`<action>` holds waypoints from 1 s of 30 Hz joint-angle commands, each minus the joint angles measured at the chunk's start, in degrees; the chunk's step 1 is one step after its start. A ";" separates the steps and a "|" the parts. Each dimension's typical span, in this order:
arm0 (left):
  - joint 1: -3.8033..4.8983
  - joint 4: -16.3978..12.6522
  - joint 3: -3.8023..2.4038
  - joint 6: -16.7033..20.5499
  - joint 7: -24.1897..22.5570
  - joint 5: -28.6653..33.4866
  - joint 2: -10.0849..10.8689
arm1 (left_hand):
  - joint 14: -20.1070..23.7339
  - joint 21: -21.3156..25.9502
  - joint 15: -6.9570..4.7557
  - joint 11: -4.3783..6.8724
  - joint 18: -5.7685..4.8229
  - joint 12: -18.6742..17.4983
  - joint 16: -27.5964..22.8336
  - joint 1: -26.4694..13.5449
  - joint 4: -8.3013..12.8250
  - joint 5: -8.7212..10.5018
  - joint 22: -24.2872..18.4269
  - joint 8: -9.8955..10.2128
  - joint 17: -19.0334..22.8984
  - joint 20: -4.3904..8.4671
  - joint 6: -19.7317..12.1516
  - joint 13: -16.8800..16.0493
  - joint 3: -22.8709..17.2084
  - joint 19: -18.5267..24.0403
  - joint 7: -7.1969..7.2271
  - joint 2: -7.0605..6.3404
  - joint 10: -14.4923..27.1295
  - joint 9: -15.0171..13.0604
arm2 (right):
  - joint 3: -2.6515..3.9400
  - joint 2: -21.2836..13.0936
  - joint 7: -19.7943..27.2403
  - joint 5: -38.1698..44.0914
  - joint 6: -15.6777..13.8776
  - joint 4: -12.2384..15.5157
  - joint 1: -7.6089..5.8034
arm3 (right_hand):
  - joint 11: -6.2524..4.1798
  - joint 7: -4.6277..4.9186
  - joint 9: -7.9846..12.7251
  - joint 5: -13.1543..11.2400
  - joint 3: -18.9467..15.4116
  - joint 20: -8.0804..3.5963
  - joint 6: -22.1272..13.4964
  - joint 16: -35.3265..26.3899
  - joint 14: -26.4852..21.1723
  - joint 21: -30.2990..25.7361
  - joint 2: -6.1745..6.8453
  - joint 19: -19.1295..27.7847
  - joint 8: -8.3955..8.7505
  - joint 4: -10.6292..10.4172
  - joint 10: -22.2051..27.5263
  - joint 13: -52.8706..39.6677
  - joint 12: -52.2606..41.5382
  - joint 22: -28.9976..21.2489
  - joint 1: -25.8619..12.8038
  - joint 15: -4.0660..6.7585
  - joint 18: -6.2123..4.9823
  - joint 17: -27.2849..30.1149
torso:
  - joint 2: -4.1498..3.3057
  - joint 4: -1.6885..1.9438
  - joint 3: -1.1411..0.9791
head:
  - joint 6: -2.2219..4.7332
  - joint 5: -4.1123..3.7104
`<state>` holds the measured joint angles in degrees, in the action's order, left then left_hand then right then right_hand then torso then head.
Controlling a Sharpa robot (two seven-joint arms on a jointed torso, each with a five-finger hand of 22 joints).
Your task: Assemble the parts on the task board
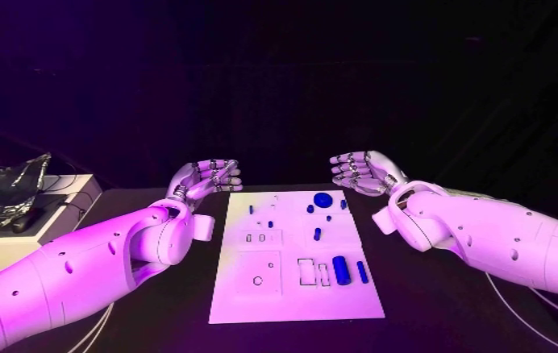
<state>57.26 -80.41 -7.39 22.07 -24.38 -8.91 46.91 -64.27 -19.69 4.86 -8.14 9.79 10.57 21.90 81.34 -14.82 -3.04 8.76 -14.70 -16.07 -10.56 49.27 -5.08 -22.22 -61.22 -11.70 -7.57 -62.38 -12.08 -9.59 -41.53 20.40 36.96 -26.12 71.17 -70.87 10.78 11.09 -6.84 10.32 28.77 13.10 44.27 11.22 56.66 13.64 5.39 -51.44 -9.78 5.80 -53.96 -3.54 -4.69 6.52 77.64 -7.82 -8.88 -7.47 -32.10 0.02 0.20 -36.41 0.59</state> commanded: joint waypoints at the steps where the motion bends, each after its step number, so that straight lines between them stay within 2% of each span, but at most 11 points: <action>1: 0.00 -1.48 -0.37 -7.97 1.35 -4.80 1.06 | -3.66 -2.45 -1.49 1.12 0.80 0.15 3.38 1.07 0.72 0.03 1.09 -0.70 -3.20 1.47 1.70 -0.21 -1.37 -3.17 0.65 -0.94 -3.20 -0.54 | 0.00 1.10 -2.96 18.13 3.37 -2.02 -0.59 | -4.14 -0.10 -1.19 -0.02 -2.38 -6.52 11.29 8.16 21.58 16.06 1.34 -14.15 -2.21 0.83 -14.50 -0.26 0.19 8.92 1.12 6.60 -1.32 -6.02 | -1.37 0.44 0.05 | 0.03 -0.35; 3: 0.00 -2.55 -0.77 -9.46 1.89 -5.71 1.96 | -6.13 -5.64 -2.56 1.90 0.67 0.19 8.32 1.25 1.43 -0.03 2.81 -0.98 -7.44 2.80 2.58 -0.51 -2.43 -5.60 1.22 -1.67 -5.23 -1.08 | 0.02 1.84 -4.36 22.76 4.20 -3.20 -1.12 | -4.88 -0.56 -1.15 0.60 -2.27 -7.59 12.22 11.16 25.42 20.62 1.88 -15.51 -1.83 0.58 -15.96 -0.29 0.86 11.88 0.70 7.45 -1.43 -8.63 | -1.93 0.60 0.10 | -0.10 -0.52; 5: 0.00 -3.84 -1.28 -11.20 2.56 -6.67 2.96 | -6.01 -9.91 -3.26 2.21 0.51 -0.03 14.64 1.27 2.37 0.07 5.36 -0.81 -12.98 3.77 2.73 -0.89 -3.58 -7.14 1.60 -2.39 -6.22 -1.55 | 0.04 2.63 -6.61 28.14 5.44 -4.13 -1.73 | -5.23 -0.95 -1.19 2.70 -1.52 -8.05 12.85 14.95 27.93 24.54 2.75 -16.57 -1.34 0.52 -16.81 -0.37 1.07 14.50 0.38 8.16 -1.43 -11.69 | -2.72 0.78 0.20 | 0.10 -0.74; 7: -0.01 -5.20 -1.73 -12.74 3.18 -7.64 3.90 | -4.27 -13.82 -3.44 2.37 0.34 -0.29 20.11 0.74 2.98 0.06 7.95 -0.77 -18.04 4.14 2.92 -1.31 -4.80 -6.60 1.70 -2.70 -6.54 -2.13 | 0.06 3.52 -9.21 33.16 6.54 -5.02 -2.44 | -5.43 -1.22 -1.24 3.17 -0.39 -8.23 12.81 19.78 29.25 27.67 3.86 -17.38 -0.59 0.13 -16.58 -0.38 1.16 16.67 -0.62 8.38 -1.48 -15.30 | -3.56 0.91 0.23 | 0.45 -0.81; 8: -0.01 -6.15 -1.98 -13.59 3.55 -8.15 4.50 | -3.10 -17.21 -3.41 2.38 0.36 -0.59 23.94 0.08 3.50 -0.02 10.26 -0.63 -21.57 4.23 2.82 -1.69 -5.76 -5.63 1.81 -2.95 -6.53 -2.66 | 0.08 4.17 -11.11 36.33 7.25 -5.63 -2.93 | -5.75 -1.19 -1.62 3.72 1.60 -8.22 12.95 27.24 28.28 31.84 5.13 -18.84 -0.10 -0.33 -16.57 -0.55 1.03 20.51 -1.52 8.42 -1.25 -20.30 | -3.99 0.98 0.23 | 0.44 -0.87; 10: -0.01 -7.31 -2.25 -14.49 4.00 -8.62 5.16 | -3.16 -20.33 -3.50 2.59 0.42 -0.78 26.62 -0.40 3.88 0.08 12.23 -0.52 -23.71 4.27 2.67 -1.97 -6.26 -5.98 1.78 -3.24 -6.38 -3.03 | 0.09 4.96 -13.53 40.05 7.99 -6.41 -3.54 | -5.65 -1.48 -2.04 4.19 2.89 -8.06 13.00 33.20 28.75 39.95 5.79 -22.25 0.09 -0.84 -15.94 -0.55 1.08 30.95 -2.22 8.07 0.15 -24.71 | -4.60 1.10 0.25 | 0.41 -1.02; 12: -0.01 -8.37 -2.50 -15.15 4.41 -9.30 5.74 | -2.90 -24.23 -3.59 2.68 0.53 -0.81 29.29 -1.10 4.35 0.11 14.82 -0.49 -26.04 4.29 2.59 -2.50 -6.96 -5.48 1.89 -3.41 -6.38 -3.62 | 0.10 5.64 -15.83 43.30 8.66 -7.14 -4.10 | -5.62 -1.51 -2.49 4.25 4.01 -7.75 12.54 44.65 29.36 47.93 6.85 -25.62 0.44 -1.18 -15.47 -0.65 1.10 41.47 -2.84 8.06 1.78 -36.14 | -5.30 1.32 0.34 | 0.50 -1.30; 16: -0.01 -10.21 -3.18 -16.11 5.13 -10.69 6.63 | -5.27 -29.11 -3.75 2.90 0.40 -0.46 34.47 -2.03 4.67 0.02 18.85 -0.51 -31.55 4.40 2.52 -3.26 -7.28 -5.64 2.09 -3.67 -6.61 -4.22 | 0.10 6.61 -19.89 48.82 9.87 -7.86 -5.10 | -5.48 -1.69 -3.26 4.40 5.17 -7.41 11.87 54.72 29.35 55.28 8.13 -28.23 0.81 -1.71 -14.62 -0.78 1.15 51.39 -3.65 7.78 3.23 -46.08 | -6.25 1.72 0.55 | 0.38 -1.76; 19: -0.01 -11.06 -3.66 -16.32 5.46 -11.44 7.04 | -8.19 -36.18 -4.08 3.16 -0.61 0.13 38.94 -2.48 5.02 0.07 27.10 -0.40 -36.40 4.60 2.32 -4.06 -7.50 -8.06 2.36 -3.76 -6.91 -4.61 | 0.10 6.88 -21.72 51.35 10.75 -7.30 -5.53 | -5.36 -1.79 -3.73 3.81 5.42 -7.19 11.66 57.92 29.21 56.84 8.73 -29.03 0.86 -2.02 -13.62 -0.74 1.17 53.44 -3.97 7.63 3.50 -48.91 | -6.91 2.00 0.67 | 0.36 -1.93; 24: -0.01 -11.72 -4.43 -16.06 5.53 -12.27 7.36 | -9.14 -39.54 -4.21 3.28 -0.98 0.13 40.26 -2.69 5.43 0.10 30.67 -0.92 -37.82 4.69 3.15 -4.60 -7.86 -8.42 2.81 -3.63 -5.83 -5.23 | 0.09 6.97 -23.40 54.13 12.17 -5.73 -5.84 | -5.44 -2.04 -4.24 3.27 5.58 -7.17 11.85 59.79 29.07 58.19 8.93 -29.84 0.67 -2.35 -13.04 -0.75 1.16 55.24 -4.11 7.64 3.72 -50.38 | -7.64 2.34 0.72 | 0.16 -1.96; 30: -0.01 -11.93 -5.07 -15.57 5.50 -12.75 7.54 | -11.51 -46.65 -4.25 3.28 -2.28 0.11 43.76 -3.45 5.97 0.12 39.94 -1.23 -40.99 4.67 2.65 -5.19 -8.21 -10.97 3.05 -3.67 -3.85 -5.90 | 0.01 7.12 -24.78 56.47 14.10 -4.83 -5.94 | -5.58 -2.35 -4.91 2.36 5.00 -7.25 12.48 61.07 28.86 60.53 9.49 -31.12 0.19 -3.00 -12.63 -0.84 1.11 58.63 -4.78 7.69 4.26 -51.06 | -8.16 2.47 0.79 | 0.05 -2.16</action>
<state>57.24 -92.10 -12.38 7.58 -18.97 -20.27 54.46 -75.61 -66.00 0.61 -4.87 8.34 10.63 65.45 78.36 -9.16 -3.03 48.21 -15.61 -56.85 -5.85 52.14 -10.23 -30.30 -72.01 -8.77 -11.17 -66.70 -17.96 -9.58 -34.47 -1.80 89.17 -15.18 66.26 -76.74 5.05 8.78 -11.71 12.83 33.68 5.84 56.51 72.07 83.72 74.03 14.37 -82.09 -9.42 3.06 -66.93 -4.31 -3.76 64.96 73.03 -0.08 -5.23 -58.46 -39.82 2.38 0.93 -36.34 -1.51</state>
